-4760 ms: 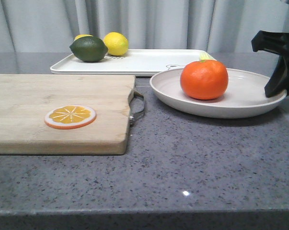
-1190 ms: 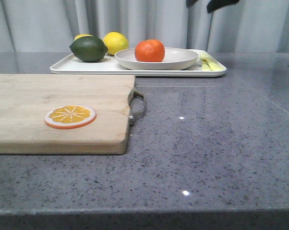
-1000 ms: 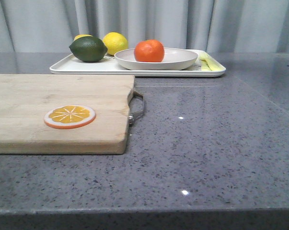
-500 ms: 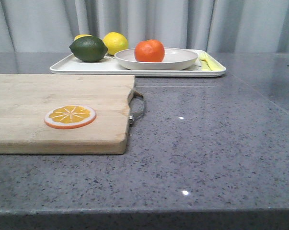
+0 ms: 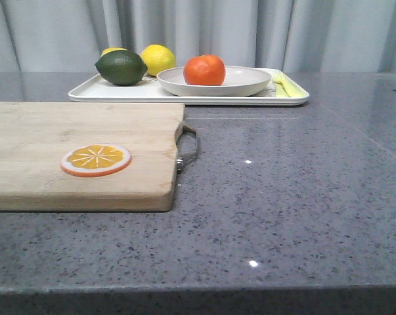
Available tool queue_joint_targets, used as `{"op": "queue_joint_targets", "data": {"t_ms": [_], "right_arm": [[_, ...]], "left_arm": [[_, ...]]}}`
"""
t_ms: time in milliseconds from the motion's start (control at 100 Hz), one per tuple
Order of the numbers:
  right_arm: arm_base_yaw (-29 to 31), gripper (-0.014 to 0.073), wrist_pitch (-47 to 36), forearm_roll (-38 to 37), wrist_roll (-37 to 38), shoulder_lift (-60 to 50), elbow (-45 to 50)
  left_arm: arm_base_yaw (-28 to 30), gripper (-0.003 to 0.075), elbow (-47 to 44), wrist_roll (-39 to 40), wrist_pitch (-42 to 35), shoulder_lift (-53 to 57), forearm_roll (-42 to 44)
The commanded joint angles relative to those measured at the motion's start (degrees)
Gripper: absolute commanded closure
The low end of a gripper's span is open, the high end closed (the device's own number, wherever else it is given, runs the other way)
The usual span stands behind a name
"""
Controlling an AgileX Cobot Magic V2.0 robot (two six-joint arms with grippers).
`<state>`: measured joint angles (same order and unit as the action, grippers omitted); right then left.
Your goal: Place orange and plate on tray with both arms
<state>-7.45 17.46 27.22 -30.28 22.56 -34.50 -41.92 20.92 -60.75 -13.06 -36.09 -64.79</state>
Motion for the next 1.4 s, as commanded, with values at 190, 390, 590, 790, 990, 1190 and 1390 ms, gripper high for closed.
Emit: {"op": "queue_joint_targets", "data": {"t_ms": [190, 390, 590, 790, 990, 1190, 1390], "right_arm": [[0.3, 0.0139, -3.5, 0.5, -0.5, -6.0, 4.9], [0.3, 0.0190, -3.1, 0.5, -0.5, -5.9, 6.1], [0.3, 0.0517, -3.1, 0.5, -0.5, -5.9, 6.4], [0.3, 0.0662, -3.1, 0.5, -0.5, -5.9, 6.4], [0.3, 0.0662, -3.1, 0.5, -0.5, -5.9, 6.4], [0.3, 0.0662, -3.2, 0.5, -0.5, -5.9, 6.4], [0.3, 0.0662, -3.2, 0.5, -0.5, -5.9, 6.4]], "left_arm": [[-0.4, 0.0069, 1.5, 0.5, -1.7, 0.2, 0.3], [-0.4, 0.0163, 1.5, 0.5, -1.7, 0.2, 0.3], [-0.4, 0.0473, 1.5, 0.5, -1.7, 0.2, 0.3], [-0.4, 0.0741, 1.5, 0.5, -1.7, 0.2, 0.3], [-0.4, 0.0740, 1.5, 0.5, -1.7, 0.2, 0.3], [-0.4, 0.0740, 1.5, 0.5, -1.7, 0.2, 0.3], [-0.4, 0.0740, 1.5, 0.5, -1.7, 0.2, 0.3]]}}
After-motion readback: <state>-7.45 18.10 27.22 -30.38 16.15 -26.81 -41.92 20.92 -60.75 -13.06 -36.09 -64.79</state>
